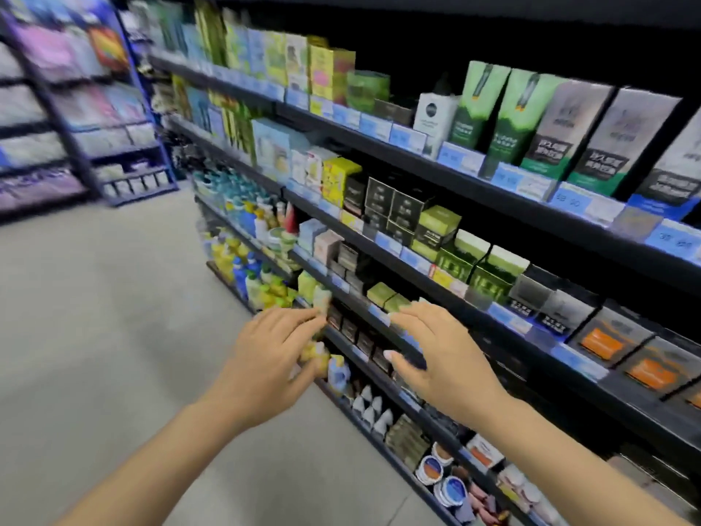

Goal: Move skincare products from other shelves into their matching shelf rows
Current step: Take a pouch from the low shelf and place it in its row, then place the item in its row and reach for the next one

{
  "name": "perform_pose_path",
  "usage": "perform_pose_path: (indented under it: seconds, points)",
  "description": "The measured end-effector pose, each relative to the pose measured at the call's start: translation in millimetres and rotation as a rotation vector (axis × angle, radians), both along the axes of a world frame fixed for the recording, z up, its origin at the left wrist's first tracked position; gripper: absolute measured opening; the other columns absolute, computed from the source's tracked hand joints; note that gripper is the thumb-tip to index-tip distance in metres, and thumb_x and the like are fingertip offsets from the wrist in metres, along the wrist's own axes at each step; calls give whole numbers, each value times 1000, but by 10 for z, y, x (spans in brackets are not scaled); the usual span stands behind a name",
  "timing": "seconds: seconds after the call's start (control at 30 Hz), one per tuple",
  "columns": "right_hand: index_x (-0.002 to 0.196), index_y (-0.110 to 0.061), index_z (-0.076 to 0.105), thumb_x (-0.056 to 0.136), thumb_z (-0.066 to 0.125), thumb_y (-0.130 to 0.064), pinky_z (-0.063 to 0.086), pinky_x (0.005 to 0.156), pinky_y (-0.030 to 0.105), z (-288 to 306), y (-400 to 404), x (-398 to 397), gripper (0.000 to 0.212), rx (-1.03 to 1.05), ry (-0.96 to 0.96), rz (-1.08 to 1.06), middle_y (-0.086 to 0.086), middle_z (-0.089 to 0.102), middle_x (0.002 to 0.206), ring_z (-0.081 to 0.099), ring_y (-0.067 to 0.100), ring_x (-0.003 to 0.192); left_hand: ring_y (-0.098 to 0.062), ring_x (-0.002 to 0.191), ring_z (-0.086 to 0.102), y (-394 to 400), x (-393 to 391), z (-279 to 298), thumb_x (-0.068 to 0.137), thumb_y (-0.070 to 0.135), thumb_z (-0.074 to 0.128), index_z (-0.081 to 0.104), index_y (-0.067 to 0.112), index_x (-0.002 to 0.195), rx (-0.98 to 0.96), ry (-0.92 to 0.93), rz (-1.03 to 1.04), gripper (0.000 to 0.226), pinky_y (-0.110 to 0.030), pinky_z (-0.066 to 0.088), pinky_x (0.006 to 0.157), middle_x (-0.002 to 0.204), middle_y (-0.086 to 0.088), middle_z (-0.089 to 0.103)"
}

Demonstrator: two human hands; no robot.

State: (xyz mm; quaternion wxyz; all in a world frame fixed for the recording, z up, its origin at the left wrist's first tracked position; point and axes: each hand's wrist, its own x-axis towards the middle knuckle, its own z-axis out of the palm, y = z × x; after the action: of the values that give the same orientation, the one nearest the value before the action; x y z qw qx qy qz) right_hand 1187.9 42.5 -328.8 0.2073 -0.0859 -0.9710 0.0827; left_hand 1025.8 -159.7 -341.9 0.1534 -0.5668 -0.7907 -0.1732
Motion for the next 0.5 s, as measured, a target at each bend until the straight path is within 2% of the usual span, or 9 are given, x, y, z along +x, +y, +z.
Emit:
perform_pose_path:
  seconds: [0.07, 0.2, 0.33, 0.5]
  points:
    - [123, -13, 60, 86, 61, -40, 43, 102, 37, -20, -145, -339, 46, 7, 7, 44, 3, 61, 122, 53, 23, 118, -19, 109, 51, -227, -255, -31, 93, 45, 37, 62, 14, 121, 10, -4, 50, 49, -34, 39, 95, 118, -3, 62]
    - [119, -14, 61, 84, 62, -36, 38, 101, 30, -35, -457, -1063, 42, -31, 41, 75, -1, 62, 119, 52, 19, 115, -21, 107, 54, -651, -840, -131, 84, 39, 47, 61, 12, 121, 57, -44, 136, 47, -36, 42, 93, 117, -4, 62]
    - [122, -14, 59, 86, 62, -36, 41, 99, 31, -175, -763, -1811, 42, -62, 29, 72, -1, 62, 118, 51, 18, 114, -22, 105, 57, -1013, -1436, -221, 84, 39, 48, 61, 11, 120, 69, -78, 207, 48, -37, 48, 89, 116, -5, 62]
    - [123, -14, 58, 87, 63, -34, 38, 96, 28, -390, -1011, -2674, 42, -96, -49, 42, 0, 61, 118, 52, 20, 114, -21, 102, 56, -1271, -2182, -293, 82, 40, 47, 60, 13, 120, 30, -69, 230, 48, -36, 49, 87, 114, -4, 62]
